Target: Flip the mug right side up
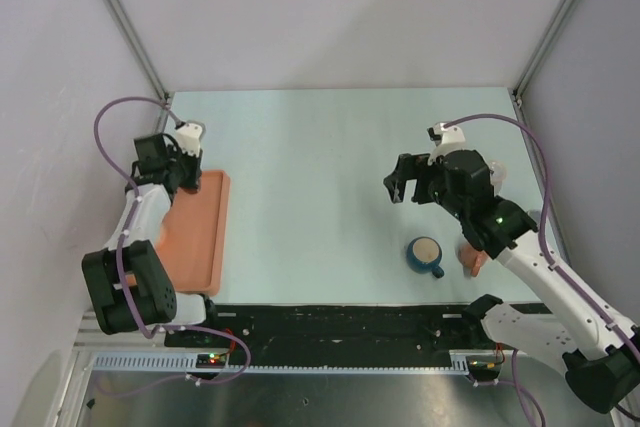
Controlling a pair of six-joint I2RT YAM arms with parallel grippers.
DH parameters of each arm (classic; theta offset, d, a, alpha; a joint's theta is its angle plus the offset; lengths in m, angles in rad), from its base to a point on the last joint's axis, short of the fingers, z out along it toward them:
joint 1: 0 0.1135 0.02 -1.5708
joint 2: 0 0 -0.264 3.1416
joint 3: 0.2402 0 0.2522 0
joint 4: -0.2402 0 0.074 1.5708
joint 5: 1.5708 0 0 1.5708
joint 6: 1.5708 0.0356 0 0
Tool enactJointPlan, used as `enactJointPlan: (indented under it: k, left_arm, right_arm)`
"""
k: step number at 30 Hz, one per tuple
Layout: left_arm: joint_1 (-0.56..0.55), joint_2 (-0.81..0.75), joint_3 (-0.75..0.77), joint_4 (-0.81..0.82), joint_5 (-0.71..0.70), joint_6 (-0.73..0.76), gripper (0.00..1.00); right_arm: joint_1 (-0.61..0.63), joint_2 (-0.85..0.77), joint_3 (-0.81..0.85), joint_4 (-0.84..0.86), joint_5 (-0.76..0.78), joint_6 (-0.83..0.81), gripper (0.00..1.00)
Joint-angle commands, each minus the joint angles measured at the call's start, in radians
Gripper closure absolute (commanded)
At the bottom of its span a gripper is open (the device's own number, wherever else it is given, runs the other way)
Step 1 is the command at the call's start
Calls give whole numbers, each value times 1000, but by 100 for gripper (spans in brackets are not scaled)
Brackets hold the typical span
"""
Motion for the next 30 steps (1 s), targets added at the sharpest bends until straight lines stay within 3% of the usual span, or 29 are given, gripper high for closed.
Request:
enactJointPlan:
  k: [1, 11, 13, 16, 17, 24, 30]
  left_arm:
    - [-2, -51, -88, 273, 83, -77, 100]
    - [0, -25, -166, 356, 105, -52, 100]
    - [1, -16, -145, 317, 108, -62, 87]
    - [7, -5, -120, 251, 109, -56, 58]
    - [13, -4, -117, 235, 111, -55, 53]
    - [35, -22, -107, 176, 101, -36, 37]
    - [36, -65, 26, 34, 69, -76, 17]
  right_arm:
    - [42, -37, 3, 33, 65, 3, 1]
    - [100, -89, 3, 10, 127, 13, 1]
    - [102, -98, 2, 0, 134, 15, 0]
    - [102, -102, 3, -25, 158, 24, 0]
    - [102, -98, 3, -35, 170, 32, 1]
    - [99, -76, 3, -138, 212, 101, 1]
    - [-11, -122, -3, -369, 357, 361, 1]
